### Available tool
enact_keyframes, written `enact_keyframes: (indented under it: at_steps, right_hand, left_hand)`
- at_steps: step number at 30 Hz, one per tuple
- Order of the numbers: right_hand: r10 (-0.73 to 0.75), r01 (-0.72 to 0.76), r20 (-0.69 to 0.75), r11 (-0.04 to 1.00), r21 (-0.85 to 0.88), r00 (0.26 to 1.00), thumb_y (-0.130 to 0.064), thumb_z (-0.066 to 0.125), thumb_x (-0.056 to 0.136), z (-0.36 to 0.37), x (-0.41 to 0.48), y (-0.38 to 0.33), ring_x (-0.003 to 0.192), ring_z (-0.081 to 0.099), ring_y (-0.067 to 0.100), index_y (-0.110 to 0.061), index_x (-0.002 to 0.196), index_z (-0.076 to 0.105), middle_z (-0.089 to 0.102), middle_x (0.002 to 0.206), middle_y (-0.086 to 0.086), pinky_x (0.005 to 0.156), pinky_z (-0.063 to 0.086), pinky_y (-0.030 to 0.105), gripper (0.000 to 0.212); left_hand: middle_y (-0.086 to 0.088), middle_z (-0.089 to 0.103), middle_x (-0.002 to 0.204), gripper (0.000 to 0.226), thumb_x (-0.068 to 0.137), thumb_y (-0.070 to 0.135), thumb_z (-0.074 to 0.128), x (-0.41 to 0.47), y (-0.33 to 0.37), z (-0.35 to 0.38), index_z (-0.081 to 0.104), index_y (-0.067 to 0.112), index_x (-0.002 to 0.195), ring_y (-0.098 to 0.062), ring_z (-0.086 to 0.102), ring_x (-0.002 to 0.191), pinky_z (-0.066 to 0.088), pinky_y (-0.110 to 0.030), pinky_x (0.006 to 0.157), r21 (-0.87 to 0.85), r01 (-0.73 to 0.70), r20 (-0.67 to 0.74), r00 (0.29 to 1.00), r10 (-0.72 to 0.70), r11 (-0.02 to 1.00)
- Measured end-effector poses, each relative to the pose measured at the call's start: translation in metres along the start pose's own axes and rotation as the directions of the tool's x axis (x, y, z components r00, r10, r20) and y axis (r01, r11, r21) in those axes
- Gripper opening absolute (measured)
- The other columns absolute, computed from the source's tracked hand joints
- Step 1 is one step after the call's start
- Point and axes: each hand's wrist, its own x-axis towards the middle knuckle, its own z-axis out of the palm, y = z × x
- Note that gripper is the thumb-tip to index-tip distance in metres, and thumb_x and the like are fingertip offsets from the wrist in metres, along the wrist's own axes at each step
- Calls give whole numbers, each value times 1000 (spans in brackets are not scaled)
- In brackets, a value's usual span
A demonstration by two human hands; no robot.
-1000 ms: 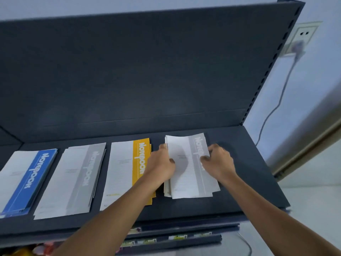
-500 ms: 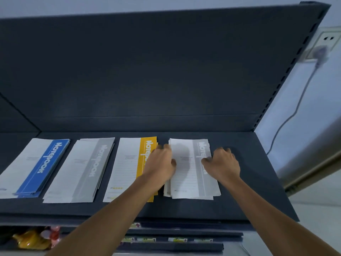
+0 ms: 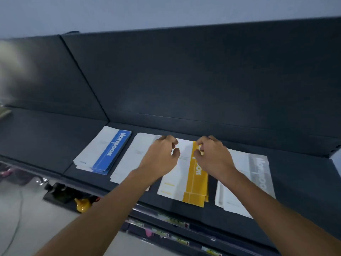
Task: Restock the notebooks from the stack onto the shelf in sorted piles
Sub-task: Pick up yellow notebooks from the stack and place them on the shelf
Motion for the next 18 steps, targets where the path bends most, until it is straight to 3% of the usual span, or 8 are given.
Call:
enact_keyframes:
  at_steps: [5,14,18]
  right_hand:
    - [-225,225,138,974,18,964,-29,55,96,50,18,-99,109,60,23,-22,120,61,61,120,-2,85,51,35,26]
    - [-504,507,245,860,55,829,-29,55,95,156,26,-304,97,60,20,-25,114,60,58,111,-8,80,50,35,21]
    - [-581,584,275,808,83,766,-30,57,94,204,17,-384,91,60,17,-28,111,60,56,108,-9,79,53,36,18]
  left_hand:
    - [4,67,105,25,97,24,57,-30,-82,-63,65,16,120,-13,61,91,46,-21,77,68,161,-92,984,-155,985]
    - [9,59,94,16,93,24,55,-109,-265,-193,64,21,106,-15,57,87,39,-25,74,86,400,-284,888,-362,913]
    - [5,65,97,17,94,25,53,-146,-339,-238,64,18,105,-19,60,89,49,-32,75,59,464,-360,836,-415,884]
